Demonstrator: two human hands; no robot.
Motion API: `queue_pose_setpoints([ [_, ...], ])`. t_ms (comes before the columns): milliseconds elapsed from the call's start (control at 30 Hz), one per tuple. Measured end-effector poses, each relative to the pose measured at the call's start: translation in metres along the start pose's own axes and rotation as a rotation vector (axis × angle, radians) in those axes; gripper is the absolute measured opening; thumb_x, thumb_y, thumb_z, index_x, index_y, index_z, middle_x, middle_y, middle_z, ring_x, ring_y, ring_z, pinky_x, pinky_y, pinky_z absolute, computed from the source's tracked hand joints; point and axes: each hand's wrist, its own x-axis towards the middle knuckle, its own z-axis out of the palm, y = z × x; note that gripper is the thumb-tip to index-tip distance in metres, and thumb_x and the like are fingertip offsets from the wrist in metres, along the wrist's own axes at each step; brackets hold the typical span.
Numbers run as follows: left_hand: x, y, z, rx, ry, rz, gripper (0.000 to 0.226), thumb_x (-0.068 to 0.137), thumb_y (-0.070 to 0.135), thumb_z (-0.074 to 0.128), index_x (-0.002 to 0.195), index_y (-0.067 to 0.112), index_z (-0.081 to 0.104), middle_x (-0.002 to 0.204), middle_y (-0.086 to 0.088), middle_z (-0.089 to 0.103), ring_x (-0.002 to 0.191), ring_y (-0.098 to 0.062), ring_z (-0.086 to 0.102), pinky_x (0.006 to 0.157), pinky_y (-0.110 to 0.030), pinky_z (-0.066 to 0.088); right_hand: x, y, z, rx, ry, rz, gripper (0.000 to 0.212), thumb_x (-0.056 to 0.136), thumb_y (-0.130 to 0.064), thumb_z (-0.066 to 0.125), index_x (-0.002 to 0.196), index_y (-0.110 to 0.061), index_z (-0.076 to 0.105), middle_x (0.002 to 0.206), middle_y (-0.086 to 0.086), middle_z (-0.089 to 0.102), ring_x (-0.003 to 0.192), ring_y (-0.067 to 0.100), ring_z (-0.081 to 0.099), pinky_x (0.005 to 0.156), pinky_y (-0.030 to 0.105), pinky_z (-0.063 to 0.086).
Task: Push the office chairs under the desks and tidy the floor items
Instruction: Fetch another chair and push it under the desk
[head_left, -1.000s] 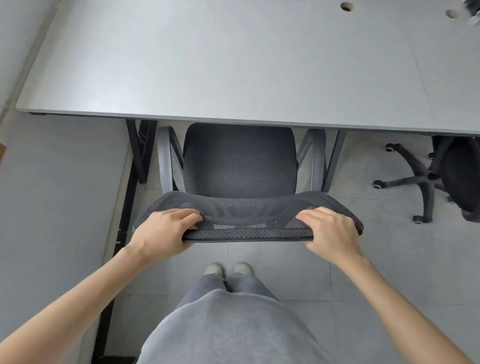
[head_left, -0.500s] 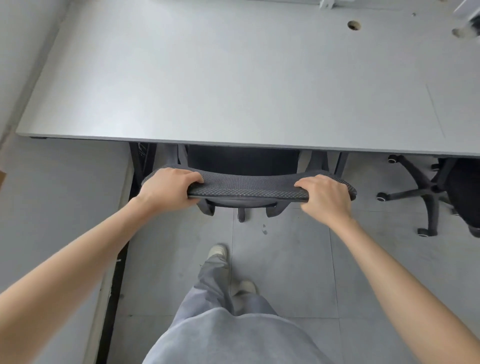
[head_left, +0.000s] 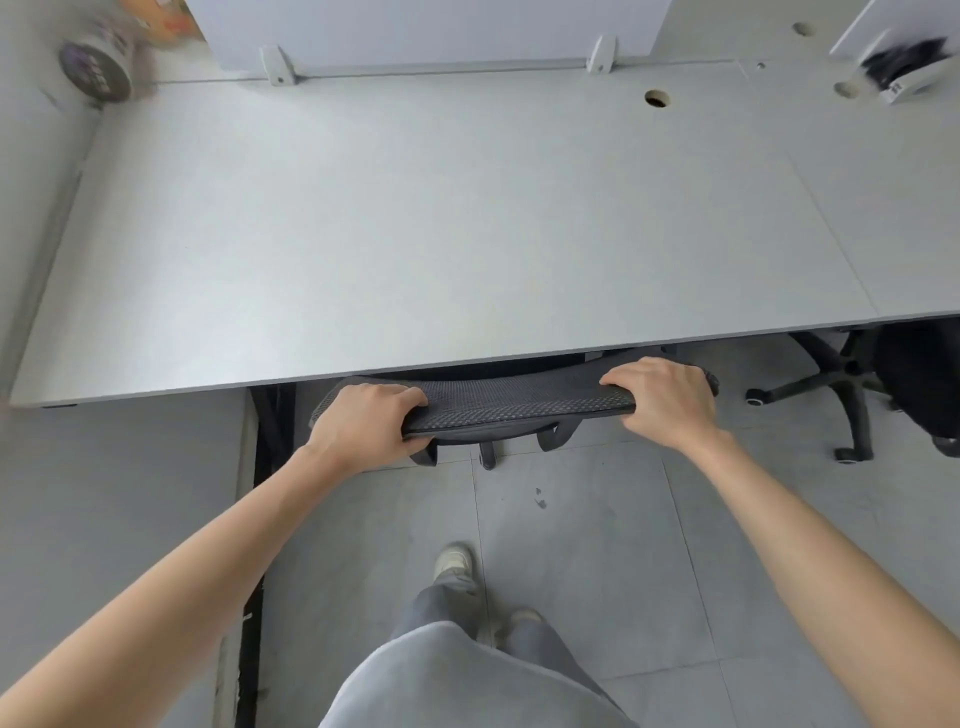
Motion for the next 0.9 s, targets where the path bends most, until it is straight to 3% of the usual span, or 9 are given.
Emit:
queue_pose_setpoints([
  [233,0.001,0.000,0.001,0.016,0.061,-0.002,0.033,0.072,0.038,0.058,0.097,0.018,0.064,0.089,0.001,0.071,0.078,-0.028,0.065,0.060,-0.029,0.043,-0.002,0.001,-0.002,0.017,0.020,-0.006,0.039,0.073,-0.016,0.062,0.110,-0.025,0.067,0.112,-0.009,0.068,0.106,0.019,0.058,0.073,0.029,0.043],
  [400,-0.007,0.014,-0.002,0.026,0.170,0.027,0.040,0.074,0.041,0.043,0.094,0.017,0.068,0.084,0.001,0.073,0.075,-0.027,0.068,0.054,-0.031,0.049,-0.002,0.001,-0.009,0.027,-0.028,-0.038,0.033,0.079,-0.017,0.056,0.109,-0.027,0.065,0.114,-0.008,0.067,0.106,0.020,0.057,0.078,0.031,0.044],
  [500,-0.019,0.041,-0.007,-0.108,0.250,0.027,0.042,0.080,0.040,0.039,0.102,0.017,0.067,0.094,0.002,0.073,0.079,-0.021,0.068,0.060,-0.032,0.054,-0.011,-0.003,-0.013,0.065,-0.069,-0.059,0.038,0.084,-0.021,0.056,0.123,-0.023,0.057,0.124,-0.002,0.062,0.113,0.023,0.055,0.088,0.034,0.045],
  [600,-0.036,0.076,-0.010,-0.440,0.306,0.059,0.034,0.087,0.031,0.042,0.103,0.013,0.067,0.100,0.004,0.070,0.082,-0.008,0.064,0.071,-0.021,0.052,-0.053,-0.016,-0.009,0.400,0.130,-0.009,0.041,0.089,-0.017,0.055,0.130,-0.015,0.051,0.130,0.003,0.057,0.120,0.019,0.050,0.099,0.029,0.038],
  [667,-0.046,0.101,-0.006,-0.613,0.336,0.041,0.030,0.089,0.028,0.045,0.100,0.013,0.068,0.096,0.007,0.070,0.079,-0.007,0.063,0.069,-0.014,0.049,-0.093,-0.022,-0.002,0.657,0.272,0.088,0.038,0.090,-0.012,0.054,0.129,-0.012,0.052,0.126,0.000,0.058,0.117,0.007,0.049,0.100,0.013,0.032],
  [733,-0.057,0.125,0.012,-0.792,0.256,-0.063,0.024,0.090,0.030,0.046,0.099,0.020,0.067,0.092,0.015,0.072,0.085,-0.002,0.064,0.075,-0.014,0.049,-0.138,-0.024,0.013,0.843,0.314,0.233,0.036,0.091,-0.009,0.052,0.127,-0.011,0.052,0.121,-0.007,0.058,0.110,-0.002,0.048,0.096,0.002,0.030],
  [800,-0.065,0.148,0.037,-0.954,0.097,-0.179,0.021,0.090,0.029,0.045,0.097,0.028,0.065,0.090,0.015,0.073,0.089,-0.004,0.066,0.082,-0.023,0.052,-0.185,-0.024,0.037,0.992,0.294,0.410,0.034,0.092,-0.008,0.051,0.126,-0.011,0.053,0.120,-0.007,0.059,0.112,0.001,0.052,0.097,0.004,0.034],
  [900,-0.071,0.191,0.066,-1.030,-0.126,-0.144,0.021,0.090,0.024,0.045,0.096,0.027,0.065,0.089,0.012,0.073,0.086,-0.008,0.068,0.080,-0.032,0.054,-0.256,-0.028,0.078,1.096,0.304,0.668,0.031,0.092,-0.006,0.051,0.123,-0.011,0.055,0.120,-0.003,0.060,0.113,0.005,0.055,0.099,0.013,0.040],
])
